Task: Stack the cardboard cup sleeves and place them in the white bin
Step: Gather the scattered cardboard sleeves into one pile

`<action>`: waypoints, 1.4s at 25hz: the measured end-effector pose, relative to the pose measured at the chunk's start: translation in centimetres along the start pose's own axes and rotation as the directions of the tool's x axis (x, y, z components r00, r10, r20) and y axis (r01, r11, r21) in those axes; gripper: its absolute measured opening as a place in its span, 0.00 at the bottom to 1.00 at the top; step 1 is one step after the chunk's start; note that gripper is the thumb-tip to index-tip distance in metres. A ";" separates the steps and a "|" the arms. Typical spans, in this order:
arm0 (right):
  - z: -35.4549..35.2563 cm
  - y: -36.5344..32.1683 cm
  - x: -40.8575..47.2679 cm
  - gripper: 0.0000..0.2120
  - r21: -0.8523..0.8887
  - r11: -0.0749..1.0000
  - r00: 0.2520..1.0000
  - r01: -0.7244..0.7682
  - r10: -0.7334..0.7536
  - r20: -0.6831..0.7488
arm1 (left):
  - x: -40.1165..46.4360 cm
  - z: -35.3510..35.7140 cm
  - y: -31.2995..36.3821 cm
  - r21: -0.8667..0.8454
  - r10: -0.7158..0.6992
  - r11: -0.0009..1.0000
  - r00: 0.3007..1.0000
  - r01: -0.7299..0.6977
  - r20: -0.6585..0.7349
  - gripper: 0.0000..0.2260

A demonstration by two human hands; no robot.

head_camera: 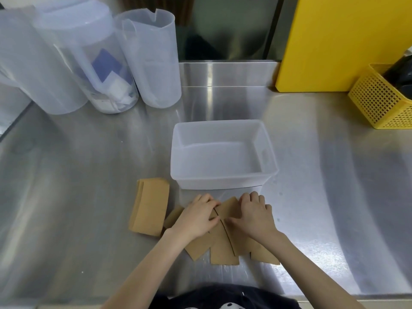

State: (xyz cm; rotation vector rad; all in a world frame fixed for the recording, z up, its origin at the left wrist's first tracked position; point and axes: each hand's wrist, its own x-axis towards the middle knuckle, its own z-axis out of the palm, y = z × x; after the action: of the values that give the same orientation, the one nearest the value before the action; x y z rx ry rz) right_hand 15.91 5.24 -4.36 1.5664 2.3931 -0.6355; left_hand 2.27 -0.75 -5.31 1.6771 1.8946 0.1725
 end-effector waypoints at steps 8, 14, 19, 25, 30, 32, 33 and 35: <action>0.0 -0.3 -1.1 0.20 0.284 0.953 0.994 0.100 -0.083 -0.073 | -0.2 0.4 0.3 -0.098 -0.013 0.995 0.994 0.002 -0.110 0.16; -0.7 0.5 -1.3 0.17 0.494 0.848 0.981 0.191 -0.156 -0.113 | -0.4 0.4 0.7 -0.467 -0.128 0.883 0.982 0.050 -0.137 0.09; -2.0 2.6 -1.4 0.10 0.573 0.805 0.979 0.154 -0.045 -0.200 | -0.7 -0.2 0.6 -0.578 -0.137 0.814 0.986 0.058 -0.094 0.07; -0.4 5.0 -1.6 0.25 0.354 0.924 0.974 -0.142 0.194 -0.115 | -1.8 -1.3 -0.8 -0.633 -0.242 0.767 0.962 0.111 -0.125 0.01; 0.3 4.1 -1.8 0.30 0.206 0.953 0.967 -0.222 0.242 -0.081 | -2.2 -1.2 -1.4 -0.671 -0.291 0.730 0.948 0.131 -0.131 0.01; 0.2 3.9 -1.6 0.31 0.247 0.938 0.961 -0.245 0.268 -0.067 | -2.3 -1.1 -1.3 -0.688 -0.306 0.713 0.943 0.136 -0.130 0.02; 0.3 3.9 -1.5 0.31 0.272 0.931 0.960 -0.244 0.271 -0.066 | -2.3 -1.0 -1.3 -0.694 -0.313 0.706 0.941 0.138 -0.132 0.03; 0.2 3.9 -1.5 0.28 0.392 0.897 0.968 -0.206 0.246 -0.055 | -2.3 -0.9 -1.2 -0.701 -0.330 0.698 0.934 0.145 -0.136 0.04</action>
State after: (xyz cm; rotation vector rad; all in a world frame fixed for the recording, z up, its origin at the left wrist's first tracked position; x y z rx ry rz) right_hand 20.09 5.22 -4.86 2.0433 2.1972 -1.0453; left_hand 0.79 -2.93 -4.32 0.9173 1.8705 0.9051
